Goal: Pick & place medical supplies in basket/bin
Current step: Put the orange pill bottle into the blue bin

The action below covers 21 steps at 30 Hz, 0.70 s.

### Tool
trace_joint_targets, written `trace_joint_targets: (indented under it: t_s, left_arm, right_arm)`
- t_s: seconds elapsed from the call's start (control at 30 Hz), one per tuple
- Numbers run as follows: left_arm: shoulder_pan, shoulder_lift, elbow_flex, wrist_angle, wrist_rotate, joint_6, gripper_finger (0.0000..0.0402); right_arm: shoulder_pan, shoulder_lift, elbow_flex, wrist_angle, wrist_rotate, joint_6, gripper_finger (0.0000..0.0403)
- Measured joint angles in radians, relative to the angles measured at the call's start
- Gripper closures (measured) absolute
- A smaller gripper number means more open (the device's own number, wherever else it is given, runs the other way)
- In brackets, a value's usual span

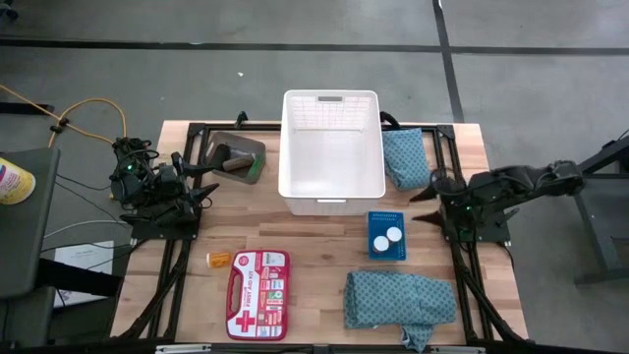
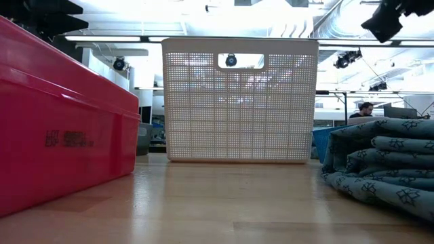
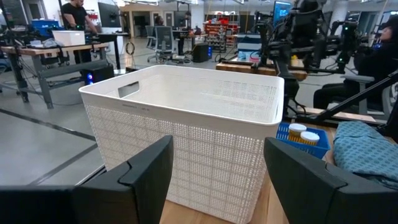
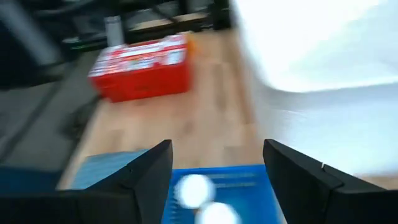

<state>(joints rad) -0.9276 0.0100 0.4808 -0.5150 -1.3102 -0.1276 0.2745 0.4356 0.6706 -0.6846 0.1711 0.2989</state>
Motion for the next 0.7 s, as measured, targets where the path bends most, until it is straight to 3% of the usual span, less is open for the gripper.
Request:
trace_joint_targets:
  t_s: [0.2, 0.3, 0.7]
  left_arm:
    - [0.000, 0.000, 0.000, 0.000, 0.000, 0.000, 0.0160]
    - [0.000, 0.000, 0.000, 0.000, 0.000, 0.003, 0.0160]
    - [0.000, 0.000, 0.000, 0.000, 0.000, 0.003, 0.0160]
  right_arm:
    - [0.000, -0.046, -0.001, -0.115, 0.311, 0.104, 0.0163]
    - [0.000, -0.043, -0.001, -0.134, 0.407, 0.147, 0.0163]
    - [0.000, -0.033, -0.001, -0.134, 0.399, 0.150, 0.0163]
